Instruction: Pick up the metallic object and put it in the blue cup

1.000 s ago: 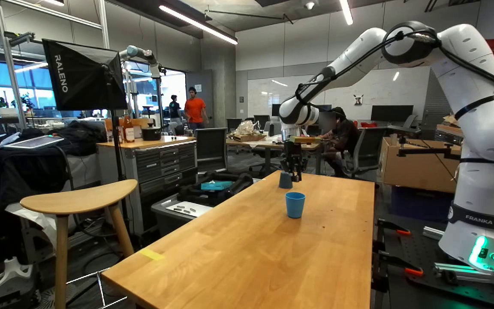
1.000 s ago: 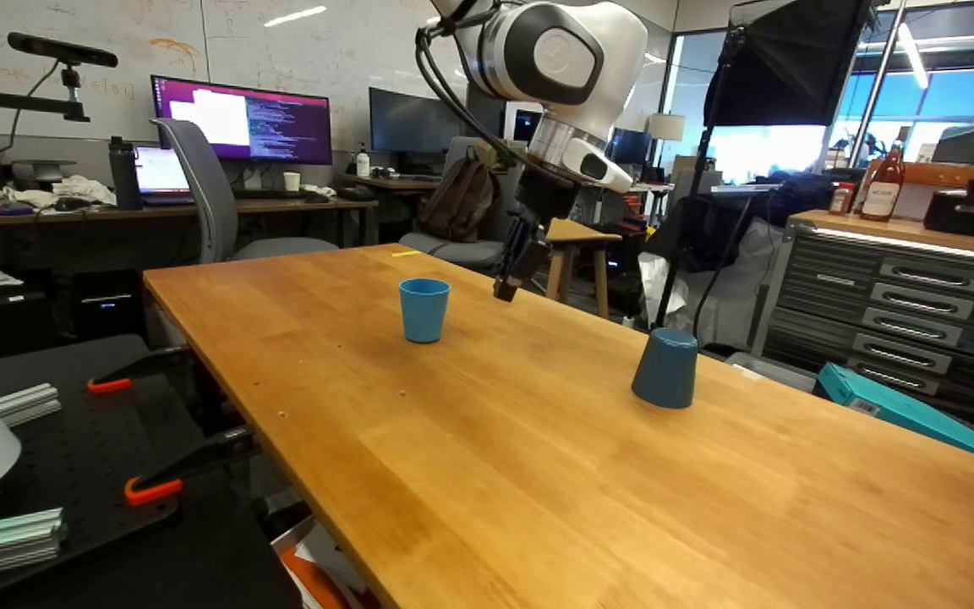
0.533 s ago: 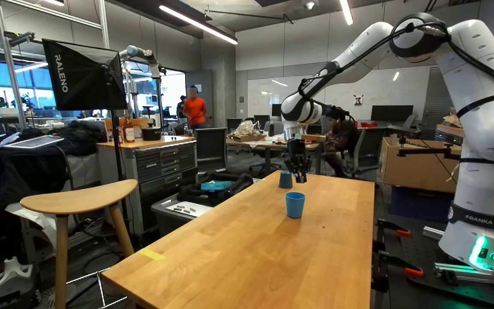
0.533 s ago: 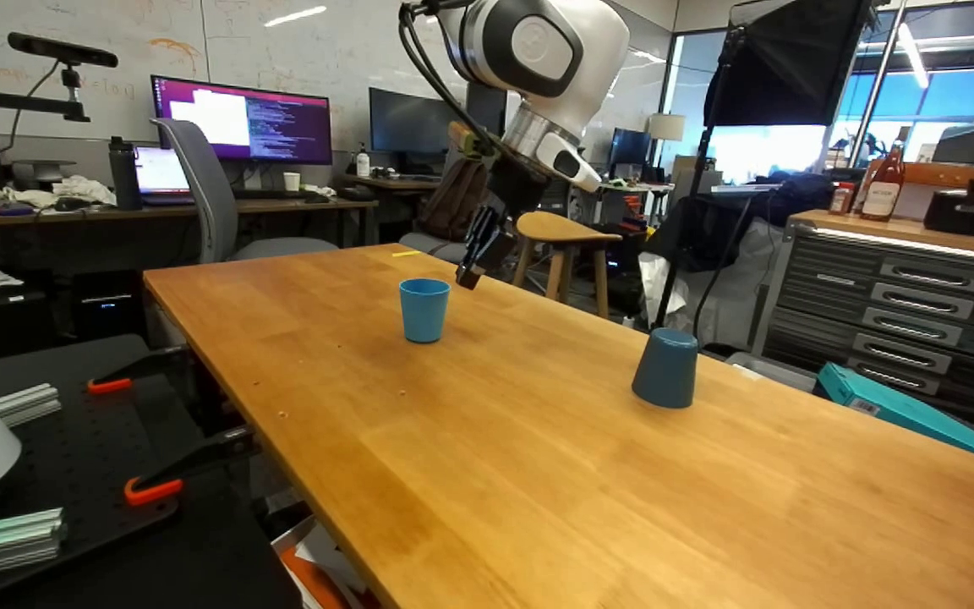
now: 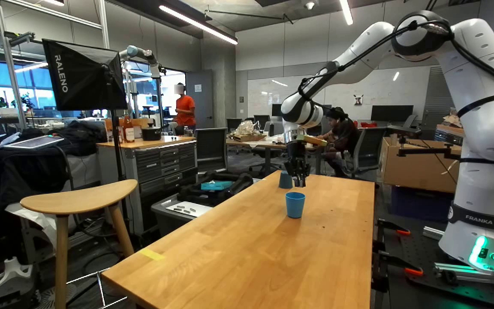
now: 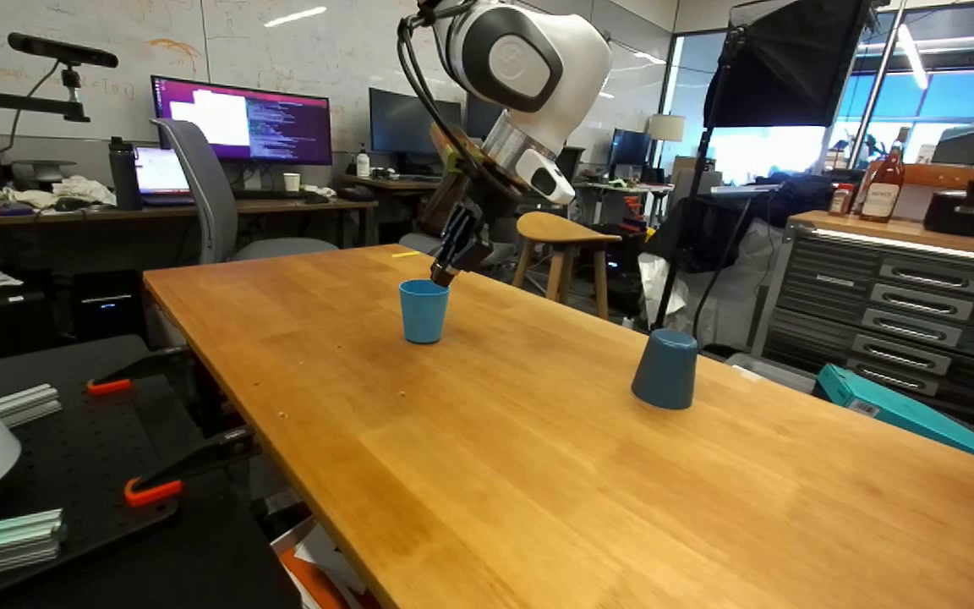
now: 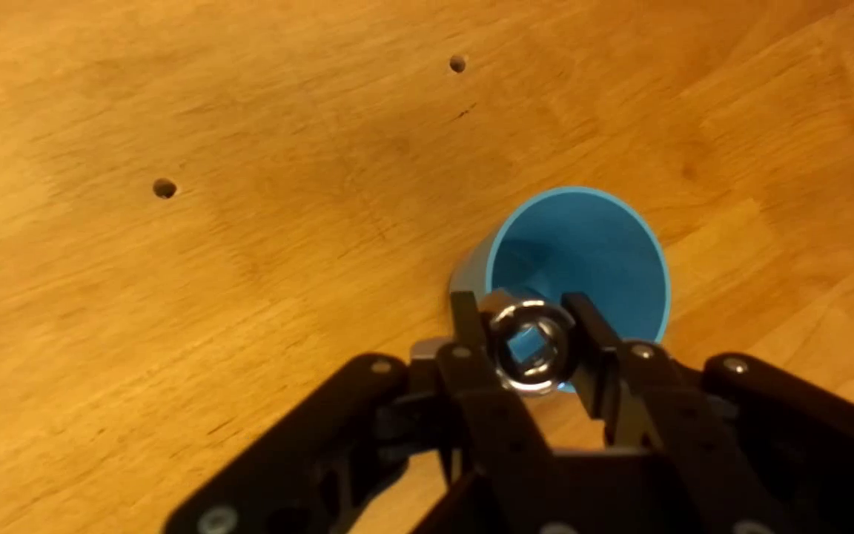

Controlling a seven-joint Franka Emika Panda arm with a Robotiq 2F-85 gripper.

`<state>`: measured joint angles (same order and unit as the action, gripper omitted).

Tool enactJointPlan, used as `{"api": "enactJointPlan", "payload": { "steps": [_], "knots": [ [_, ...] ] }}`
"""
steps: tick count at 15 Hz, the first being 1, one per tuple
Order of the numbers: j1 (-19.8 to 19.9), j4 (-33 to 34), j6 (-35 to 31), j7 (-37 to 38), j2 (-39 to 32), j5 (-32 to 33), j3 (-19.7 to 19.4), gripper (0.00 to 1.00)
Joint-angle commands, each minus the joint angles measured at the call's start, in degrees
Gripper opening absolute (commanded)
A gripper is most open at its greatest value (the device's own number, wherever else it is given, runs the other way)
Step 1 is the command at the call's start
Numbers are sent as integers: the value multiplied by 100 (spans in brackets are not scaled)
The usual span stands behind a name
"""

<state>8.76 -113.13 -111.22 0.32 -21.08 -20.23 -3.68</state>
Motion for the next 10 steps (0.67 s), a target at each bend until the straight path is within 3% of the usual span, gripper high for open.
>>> {"api": "enactJointPlan", "payload": {
  "steps": [1, 7, 10],
  "knots": [
    [86, -323, -81, -511, 369, -486, 106, 8],
    [56, -500, -159, -955, 364, -846, 104, 8],
    [27, -812, -727, -1201, 458, -990, 117, 8]
  ]
}}
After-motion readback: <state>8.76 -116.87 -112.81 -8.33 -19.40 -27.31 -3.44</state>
